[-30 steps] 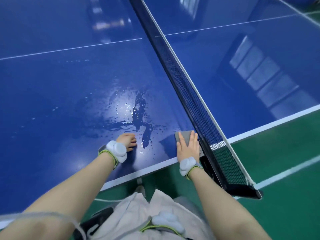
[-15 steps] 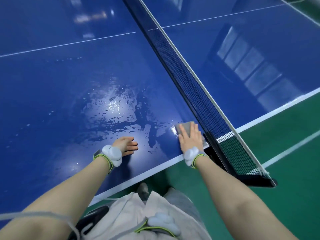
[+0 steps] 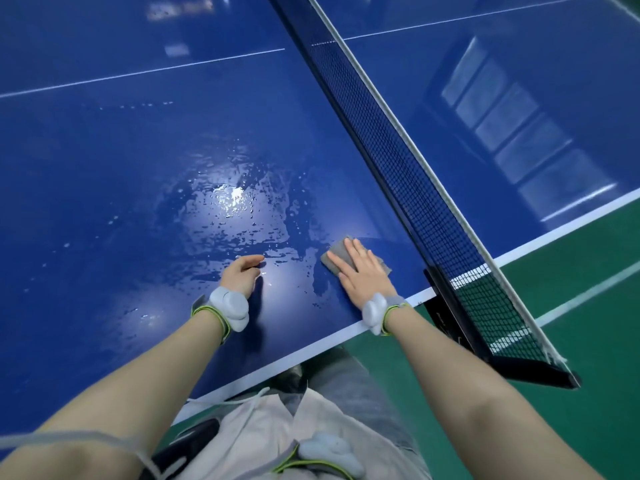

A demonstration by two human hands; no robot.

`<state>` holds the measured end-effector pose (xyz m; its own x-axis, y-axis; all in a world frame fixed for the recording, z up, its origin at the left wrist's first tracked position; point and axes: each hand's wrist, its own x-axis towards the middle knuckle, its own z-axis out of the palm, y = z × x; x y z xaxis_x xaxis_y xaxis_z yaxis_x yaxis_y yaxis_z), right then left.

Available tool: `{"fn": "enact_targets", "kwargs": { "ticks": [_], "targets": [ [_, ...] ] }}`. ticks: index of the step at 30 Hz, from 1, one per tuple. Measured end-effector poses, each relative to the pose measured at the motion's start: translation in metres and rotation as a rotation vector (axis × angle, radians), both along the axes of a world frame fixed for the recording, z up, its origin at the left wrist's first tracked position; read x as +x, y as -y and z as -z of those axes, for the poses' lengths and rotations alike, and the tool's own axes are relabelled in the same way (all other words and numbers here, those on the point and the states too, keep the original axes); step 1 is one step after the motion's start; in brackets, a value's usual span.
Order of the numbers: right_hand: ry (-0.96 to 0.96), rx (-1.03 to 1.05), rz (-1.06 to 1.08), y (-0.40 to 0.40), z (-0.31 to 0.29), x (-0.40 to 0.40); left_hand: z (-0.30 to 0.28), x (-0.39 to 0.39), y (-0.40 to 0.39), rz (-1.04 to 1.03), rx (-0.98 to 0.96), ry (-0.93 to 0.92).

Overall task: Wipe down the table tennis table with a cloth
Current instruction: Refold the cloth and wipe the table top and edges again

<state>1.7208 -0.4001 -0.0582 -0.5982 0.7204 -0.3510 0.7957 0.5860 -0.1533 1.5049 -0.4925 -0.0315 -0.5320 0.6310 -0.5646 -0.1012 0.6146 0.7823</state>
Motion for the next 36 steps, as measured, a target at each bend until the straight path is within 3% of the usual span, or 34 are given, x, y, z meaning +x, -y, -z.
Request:
{"fn": "enact_targets", "kwargs": {
  "ticks": [5,8,15,17,21,23,28,31,33,36],
  "targets": [
    [0.003,0.035,0.499,-0.028,0.005,0.026,0.005,-0.006,0.0,0.028,-0.047,0.016],
    [-0.023,0.079,0.644,-0.022,0.009,-0.001,0.008,-0.011,-0.002,0.001,-0.064,0.021],
    [-0.02,0.12,0.128,-0.029,0.014,-0.019,0.019,-0.007,-0.011,-0.115,-0.07,-0.061],
    [-0.039,0.104,0.172,-0.046,0.015,-0.004,0.023,-0.009,-0.014,-0.116,-0.089,-0.099],
    [-0.043,0.102,0.487,-0.067,0.014,0.0,0.023,-0.004,-0.016,-0.088,-0.124,-0.201],
    [0.005,0.098,0.508,-0.062,0.012,-0.015,0.022,0.001,-0.014,-0.011,-0.144,-0.282],
    [-0.015,0.074,0.124,-0.043,0.01,-0.053,0.019,0.01,-0.014,0.157,-0.158,-0.474],
    [0.009,0.037,-0.115,-0.071,0.007,-0.047,0.013,0.008,-0.02,0.195,-0.171,-0.548],
    [0.014,0.038,-0.043,-0.097,0.006,-0.035,0.013,0.003,-0.023,0.229,-0.207,-0.575],
    [0.017,0.018,0.325,-0.119,0.008,-0.024,0.014,0.001,-0.024,0.252,-0.267,-0.628]
  ]
}}
